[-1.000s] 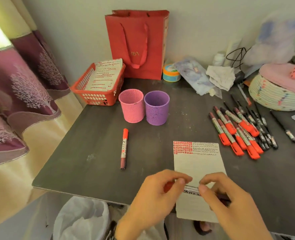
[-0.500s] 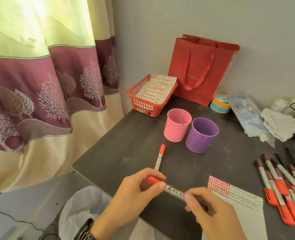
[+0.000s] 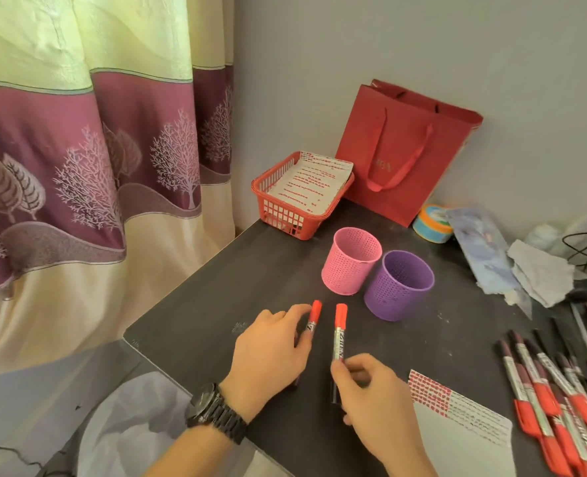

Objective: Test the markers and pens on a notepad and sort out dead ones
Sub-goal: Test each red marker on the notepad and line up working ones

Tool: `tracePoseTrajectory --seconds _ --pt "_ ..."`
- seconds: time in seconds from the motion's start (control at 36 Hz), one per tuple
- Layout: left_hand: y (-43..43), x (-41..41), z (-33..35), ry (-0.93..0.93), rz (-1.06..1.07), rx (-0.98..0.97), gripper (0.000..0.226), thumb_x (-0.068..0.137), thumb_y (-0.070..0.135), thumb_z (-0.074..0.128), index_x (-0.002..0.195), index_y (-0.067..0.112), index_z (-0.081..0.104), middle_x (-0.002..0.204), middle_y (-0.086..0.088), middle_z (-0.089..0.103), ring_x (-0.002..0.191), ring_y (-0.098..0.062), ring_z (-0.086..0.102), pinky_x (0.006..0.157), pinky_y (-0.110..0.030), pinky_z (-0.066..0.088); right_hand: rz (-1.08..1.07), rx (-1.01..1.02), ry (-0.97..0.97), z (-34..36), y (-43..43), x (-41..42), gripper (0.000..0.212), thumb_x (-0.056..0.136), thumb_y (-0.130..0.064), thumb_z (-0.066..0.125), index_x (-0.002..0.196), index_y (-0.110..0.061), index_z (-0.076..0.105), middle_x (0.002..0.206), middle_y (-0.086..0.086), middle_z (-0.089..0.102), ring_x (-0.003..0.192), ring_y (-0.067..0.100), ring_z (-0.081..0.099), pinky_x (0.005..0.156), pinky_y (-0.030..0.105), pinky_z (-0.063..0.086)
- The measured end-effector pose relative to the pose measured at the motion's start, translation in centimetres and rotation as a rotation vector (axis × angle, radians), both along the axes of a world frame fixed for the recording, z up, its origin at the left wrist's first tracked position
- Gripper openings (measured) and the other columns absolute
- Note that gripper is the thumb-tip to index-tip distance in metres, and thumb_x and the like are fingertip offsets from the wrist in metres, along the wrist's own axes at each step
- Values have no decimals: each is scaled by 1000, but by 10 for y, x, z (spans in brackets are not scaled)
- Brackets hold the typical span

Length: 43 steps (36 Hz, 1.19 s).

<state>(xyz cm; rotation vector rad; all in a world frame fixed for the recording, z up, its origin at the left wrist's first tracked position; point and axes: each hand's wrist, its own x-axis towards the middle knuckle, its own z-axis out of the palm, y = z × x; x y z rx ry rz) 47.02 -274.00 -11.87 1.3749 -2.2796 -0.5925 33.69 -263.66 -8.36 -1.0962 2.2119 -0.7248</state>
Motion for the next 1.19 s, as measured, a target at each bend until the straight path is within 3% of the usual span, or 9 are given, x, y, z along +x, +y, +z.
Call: tracePoseTrajectory --seconds 0.17,0.25,0.36,0.42,0.5,0.64,0.81,1.03,1.19 --pt "13 4 -2 19 -48 19 40 97 54 40 137 55 39 78 20 63 84 -4 57 61 -26 48 109 24 59 -9 -13 7 16 93 -50 65 99 -45 51 78 -18 67 69 3 68 68 21 59" --pt "8 12 -2 23 -86 5 37 98 44 42 134 51 33 79 17 62 81 -6 57 63 -32 52 115 33 121 -10 -10 6 26 93 -55 62 115 -42 59 83 -22 65 74 -1 64 60 9 44" --pt "-7 19 5 -88 -212 -230 50 96 35 47 141 48 29 112 16 54 104 -12 53 77 -29 52 111 75 124 -7 -3 0 35 91 -60 61 121 -42 57 87 -22 64 76 -2 62 56 7 36" --pt "-17 18 7 -215 -375 -358 64 90 27 56 146 45 34 140 9 48 127 -18 47 96 -35 49 126 87 120 -5 1 -5 35 91 -61 60 120 -42 58 89 -22 65 77 -2 62 57 8 37" --pt "-28 13 8 -380 -613 -466 65 88 23 57 147 44 39 162 5 30 150 -20 25 119 -45 20 158 96 104 -5 7 -9 33 92 -59 61 119 -42 61 90 -21 66 77 -1 63 60 9 41" --pt "-38 9 16 -473 -707 -452 56 99 26 48 151 42 31 162 6 29 151 -16 21 121 -41 15 185 74 118 -11 12 -6 38 89 -63 61 122 -43 60 95 -23 60 79 0 61 65 10 44" --pt "-31 20 32 -404 -659 -505 37 83 35 76 118 33 65 117 4 64 103 -18 65 82 -32 58 231 0 227 -20 19 2 43 91 -65 56 128 -44 48 122 -23 52 105 4 57 85 22 53" --pt "-27 37 26 -345 -522 -287 21 97 35 58 118 35 54 125 18 55 117 -7 54 88 -23 49 256 -145 346 -22 5 -4 30 101 -42 55 131 -39 54 128 -18 53 112 9 49 82 27 52" --pt "-24 42 18 -342 -355 -186 42 100 44 51 141 39 45 132 23 50 117 -2 49 94 -23 48 291 -202 359 -29 -26 -14 33 102 -26 54 134 -34 57 137 -16 54 117 13 48 91 31 51"
